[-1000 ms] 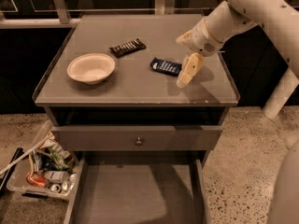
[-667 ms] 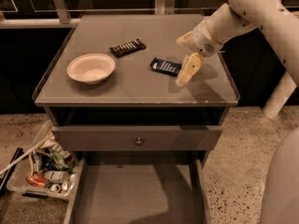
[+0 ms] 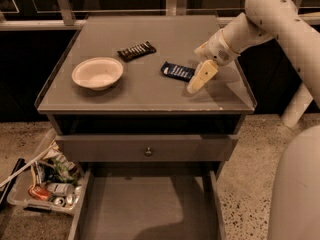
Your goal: Place rxbar blueberry into middle drawer
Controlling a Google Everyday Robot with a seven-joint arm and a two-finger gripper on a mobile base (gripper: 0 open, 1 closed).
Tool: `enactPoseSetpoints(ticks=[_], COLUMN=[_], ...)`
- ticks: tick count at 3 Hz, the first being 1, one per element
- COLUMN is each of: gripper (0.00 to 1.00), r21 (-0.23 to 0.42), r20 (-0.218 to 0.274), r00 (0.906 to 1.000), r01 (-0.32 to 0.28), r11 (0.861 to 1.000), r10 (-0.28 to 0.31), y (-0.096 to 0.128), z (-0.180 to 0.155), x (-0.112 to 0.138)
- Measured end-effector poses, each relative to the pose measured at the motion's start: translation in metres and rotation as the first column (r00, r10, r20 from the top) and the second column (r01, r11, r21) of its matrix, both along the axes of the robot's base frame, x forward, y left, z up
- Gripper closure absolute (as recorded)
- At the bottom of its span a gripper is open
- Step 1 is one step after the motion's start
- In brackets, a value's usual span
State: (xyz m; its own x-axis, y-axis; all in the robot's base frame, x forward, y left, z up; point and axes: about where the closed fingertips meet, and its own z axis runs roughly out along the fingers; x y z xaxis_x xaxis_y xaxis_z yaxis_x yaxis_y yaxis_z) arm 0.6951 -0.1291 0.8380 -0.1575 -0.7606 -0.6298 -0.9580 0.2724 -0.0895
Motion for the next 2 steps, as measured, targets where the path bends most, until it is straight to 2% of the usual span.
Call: enactPoseSetpoints(ticks=[1,2], gripper=[0.00,0.00], r21=[0.020,0.020], r20=[-0.035,-0.037], r00=[0.9985,0.9984], r01=[0.043,0.044], r11=[0.999,0.999], r10=[-0.042,-0.043], y=[0.0002,0.0005], z=[-0.0080,-0.0084], x=[0.0066,0.0067])
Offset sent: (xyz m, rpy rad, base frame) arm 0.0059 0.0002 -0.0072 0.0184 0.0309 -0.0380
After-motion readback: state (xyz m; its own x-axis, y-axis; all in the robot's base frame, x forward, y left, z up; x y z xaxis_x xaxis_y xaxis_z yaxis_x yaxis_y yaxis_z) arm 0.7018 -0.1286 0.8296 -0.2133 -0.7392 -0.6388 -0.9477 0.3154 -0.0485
